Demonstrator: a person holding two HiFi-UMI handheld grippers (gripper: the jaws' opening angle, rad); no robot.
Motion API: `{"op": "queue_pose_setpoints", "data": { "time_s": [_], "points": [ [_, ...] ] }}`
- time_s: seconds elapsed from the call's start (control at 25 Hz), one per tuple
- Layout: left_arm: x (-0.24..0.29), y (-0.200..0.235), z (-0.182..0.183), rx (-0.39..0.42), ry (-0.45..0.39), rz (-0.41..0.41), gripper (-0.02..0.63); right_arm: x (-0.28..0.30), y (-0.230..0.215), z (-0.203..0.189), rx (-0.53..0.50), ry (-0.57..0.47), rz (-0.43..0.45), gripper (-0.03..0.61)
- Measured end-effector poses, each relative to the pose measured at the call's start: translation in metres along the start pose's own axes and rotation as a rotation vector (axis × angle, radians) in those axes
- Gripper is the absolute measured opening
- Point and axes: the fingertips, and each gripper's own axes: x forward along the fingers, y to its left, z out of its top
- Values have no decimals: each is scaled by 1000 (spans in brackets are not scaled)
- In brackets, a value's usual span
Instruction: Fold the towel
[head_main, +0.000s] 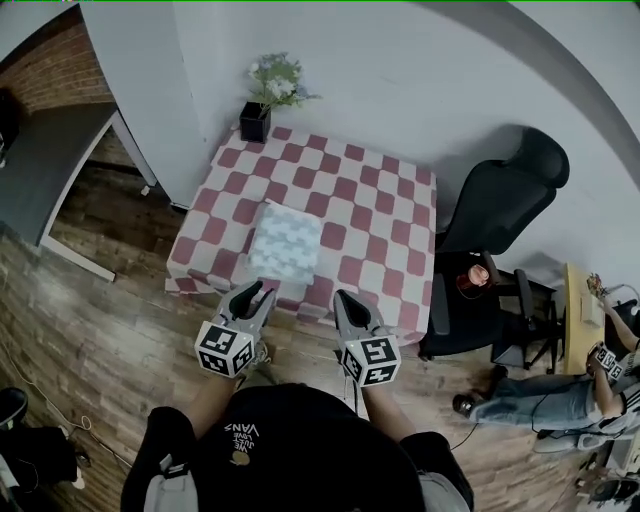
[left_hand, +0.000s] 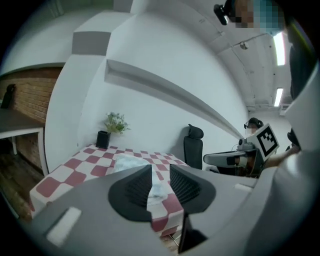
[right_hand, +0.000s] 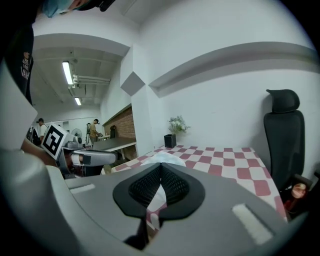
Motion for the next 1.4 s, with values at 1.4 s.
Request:
{"op": "queue_pose_setpoints", "data": {
  "time_s": [1.4],
  "points": [
    [-100,-82,-56,57,0,158,2,-90,32,-58,1,53,128,5]
  ]
}}
